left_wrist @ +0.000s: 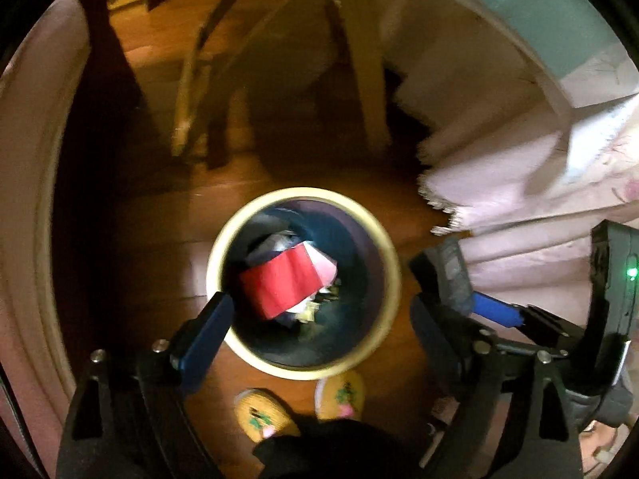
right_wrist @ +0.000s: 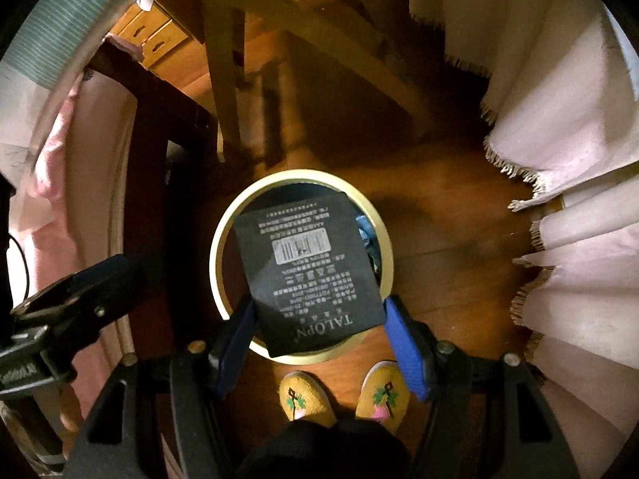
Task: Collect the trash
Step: 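Lower both tools over the bin and open them to drop the items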
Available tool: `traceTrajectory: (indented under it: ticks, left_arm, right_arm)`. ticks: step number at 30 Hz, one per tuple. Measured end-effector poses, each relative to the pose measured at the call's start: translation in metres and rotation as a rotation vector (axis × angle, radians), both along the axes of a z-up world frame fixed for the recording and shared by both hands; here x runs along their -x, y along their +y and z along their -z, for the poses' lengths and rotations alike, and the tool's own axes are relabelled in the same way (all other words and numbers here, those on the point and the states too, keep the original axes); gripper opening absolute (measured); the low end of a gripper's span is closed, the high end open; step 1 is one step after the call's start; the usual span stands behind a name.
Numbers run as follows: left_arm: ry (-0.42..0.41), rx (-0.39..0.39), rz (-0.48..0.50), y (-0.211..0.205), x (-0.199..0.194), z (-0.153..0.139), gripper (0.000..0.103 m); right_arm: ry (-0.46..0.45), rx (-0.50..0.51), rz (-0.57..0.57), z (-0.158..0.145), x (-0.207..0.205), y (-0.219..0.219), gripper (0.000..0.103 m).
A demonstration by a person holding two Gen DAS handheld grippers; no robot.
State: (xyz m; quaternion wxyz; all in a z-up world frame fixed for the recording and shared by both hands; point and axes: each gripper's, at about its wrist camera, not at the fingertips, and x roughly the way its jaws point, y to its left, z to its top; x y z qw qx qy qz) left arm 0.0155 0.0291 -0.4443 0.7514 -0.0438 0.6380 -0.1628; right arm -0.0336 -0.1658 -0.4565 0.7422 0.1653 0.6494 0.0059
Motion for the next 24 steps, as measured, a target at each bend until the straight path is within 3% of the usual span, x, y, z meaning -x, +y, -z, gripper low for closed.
traceTrajectory:
  ticks: [10,11,12,13,15,24]
  left_arm:
    - [-0.051,-0.108,-0.115,0.044,0.003,-0.003,0.089]
    - [-0.056,-0.109,-0.124,0.046,0.002,-0.004,0.089]
    - [-0.061,-0.110,-0.135,0.049,0.002,-0.007,0.089]
    - [-0.065,-0.109,-0.144,0.052,0.002,-0.009,0.089]
    - [-0.071,-0.110,-0.157,0.056,0.002,-0.014,0.089]
    - [-0.094,-0.116,-0.185,0.061,0.004,-0.054,0.089]
  right_arm:
    - [-0.010,-0.035,-0.004,0.015,-0.013,0.026,0.067]
    - [-0.016,-0.035,-0.003,0.015,-0.015,0.028,0.069]
    - [-0.023,-0.033,-0.004,0.015,-0.017,0.030,0.077]
    - [-0.029,-0.030,-0.006,0.014,-0.019,0.032,0.086]
    - [-0.050,-0.015,-0.017,0.009,-0.022,0.037,0.090]
    - [-0.061,-0.023,-0.034,-0.028,-0.023,0.038,0.090]
